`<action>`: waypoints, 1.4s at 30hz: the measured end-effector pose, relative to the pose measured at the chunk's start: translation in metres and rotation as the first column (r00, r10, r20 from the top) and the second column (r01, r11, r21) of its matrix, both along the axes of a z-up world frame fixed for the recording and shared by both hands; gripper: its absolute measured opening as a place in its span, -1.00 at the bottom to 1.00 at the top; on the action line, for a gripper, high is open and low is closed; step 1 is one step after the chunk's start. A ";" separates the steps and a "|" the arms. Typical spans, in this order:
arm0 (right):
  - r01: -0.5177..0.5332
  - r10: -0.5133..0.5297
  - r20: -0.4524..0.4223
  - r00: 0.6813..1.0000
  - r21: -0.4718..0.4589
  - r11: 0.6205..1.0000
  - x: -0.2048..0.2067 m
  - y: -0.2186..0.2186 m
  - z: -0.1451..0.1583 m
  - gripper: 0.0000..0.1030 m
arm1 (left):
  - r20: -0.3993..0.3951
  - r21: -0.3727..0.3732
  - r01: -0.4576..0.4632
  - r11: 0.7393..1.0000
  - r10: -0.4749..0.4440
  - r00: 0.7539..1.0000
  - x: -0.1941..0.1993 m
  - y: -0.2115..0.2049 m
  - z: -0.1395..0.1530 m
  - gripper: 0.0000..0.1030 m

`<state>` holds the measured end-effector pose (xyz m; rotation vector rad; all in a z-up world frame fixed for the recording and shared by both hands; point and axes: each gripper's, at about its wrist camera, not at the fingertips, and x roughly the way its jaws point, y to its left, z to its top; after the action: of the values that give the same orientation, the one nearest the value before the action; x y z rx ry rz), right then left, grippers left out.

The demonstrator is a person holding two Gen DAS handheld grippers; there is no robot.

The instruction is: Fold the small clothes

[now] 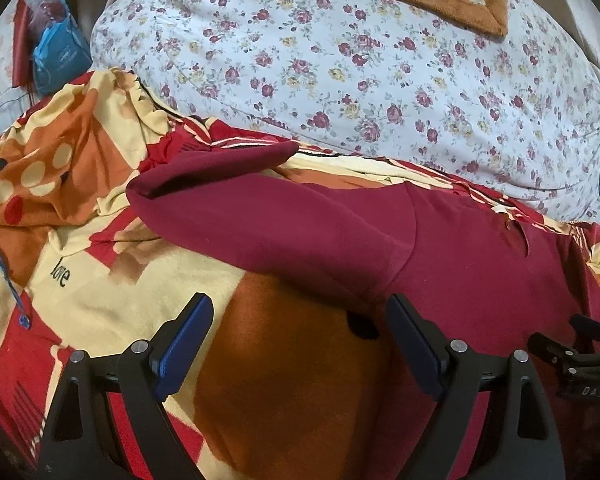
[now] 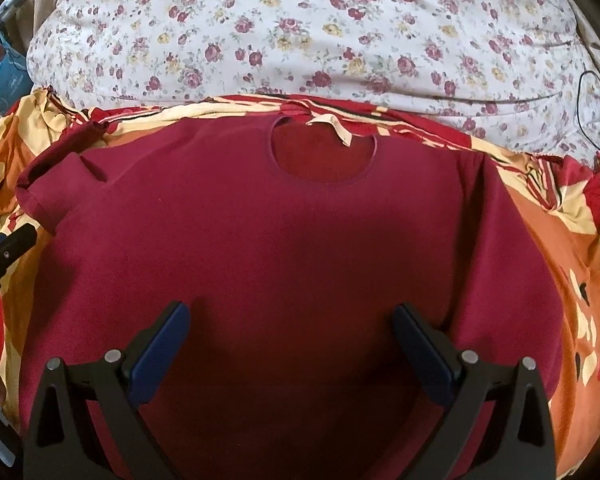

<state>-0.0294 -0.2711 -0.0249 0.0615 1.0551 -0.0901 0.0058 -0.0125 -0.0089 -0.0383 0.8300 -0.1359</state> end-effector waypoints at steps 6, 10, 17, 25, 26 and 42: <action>-0.003 0.003 -0.007 1.000 -0.003 1.000 0.001 0.000 -0.001 0.99 | -0.007 0.006 -0.006 1.000 0.006 1.000 0.000 0.002 0.002 0.56; -0.004 0.004 -0.011 1.000 0.002 1.000 0.002 0.000 -0.001 0.99 | -0.005 0.024 -0.012 1.000 0.012 1.000 0.001 0.002 0.000 0.56; -0.007 0.008 -0.021 1.000 0.022 1.000 0.003 -0.002 -0.002 0.99 | -0.003 0.033 -0.019 0.999 0.019 1.000 0.002 0.003 -0.002 0.56; -0.021 0.021 -0.028 0.999 0.011 1.000 0.004 0.000 -0.004 0.99 | -0.007 0.040 -0.021 0.999 0.021 1.000 0.002 0.002 -0.002 0.55; -0.018 0.018 -0.021 1.000 0.017 1.000 0.004 -0.001 -0.003 0.99 | -0.006 0.039 -0.021 0.999 0.021 1.000 0.002 0.002 -0.003 0.55; -0.031 0.028 0.023 0.999 0.158 0.987 0.017 -0.012 0.028 0.99 | -0.019 0.157 -0.132 0.979 0.136 0.991 0.101 0.047 0.012 0.37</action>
<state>-0.0123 -0.2830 0.0028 0.1902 1.0402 0.0210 0.1064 0.0345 0.0032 0.0511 0.8625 0.0569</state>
